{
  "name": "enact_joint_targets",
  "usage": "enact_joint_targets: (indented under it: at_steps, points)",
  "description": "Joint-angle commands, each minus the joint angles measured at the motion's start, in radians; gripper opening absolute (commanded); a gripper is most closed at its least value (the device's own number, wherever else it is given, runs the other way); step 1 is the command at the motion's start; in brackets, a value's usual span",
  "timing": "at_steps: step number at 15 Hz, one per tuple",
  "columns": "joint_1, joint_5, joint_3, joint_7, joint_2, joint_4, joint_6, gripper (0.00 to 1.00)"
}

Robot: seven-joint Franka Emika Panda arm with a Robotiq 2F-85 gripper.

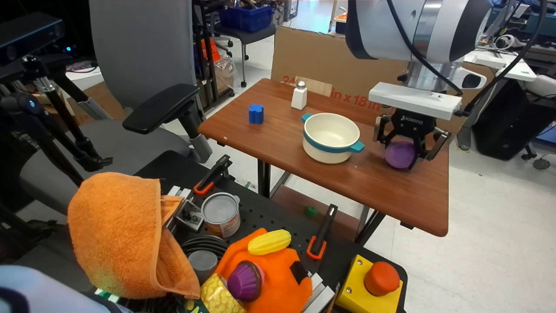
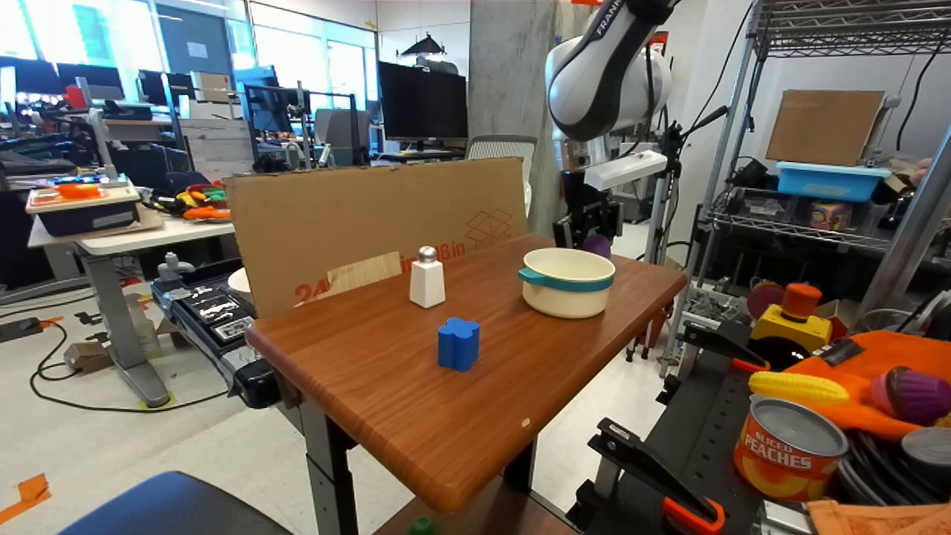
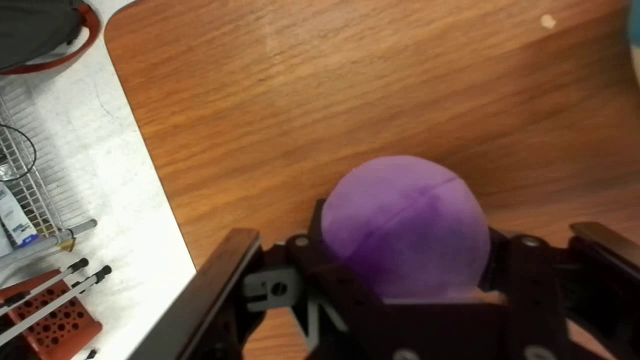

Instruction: Move the purple plush toy backwards

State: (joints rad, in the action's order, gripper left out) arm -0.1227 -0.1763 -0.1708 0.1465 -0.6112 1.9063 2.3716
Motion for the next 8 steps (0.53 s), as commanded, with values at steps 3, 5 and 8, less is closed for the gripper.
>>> enact_joint_targets:
  at_steps: [3,5,8]
  points:
    - [-0.005,0.047,0.009,-0.015,0.005,-0.074,-0.081,0.08]
    - [-0.007,0.080,0.025,-0.009,-0.016,-0.124,-0.097,0.01]
    - [0.019,0.103,0.043,0.018,-0.044,-0.187,-0.123,0.00]
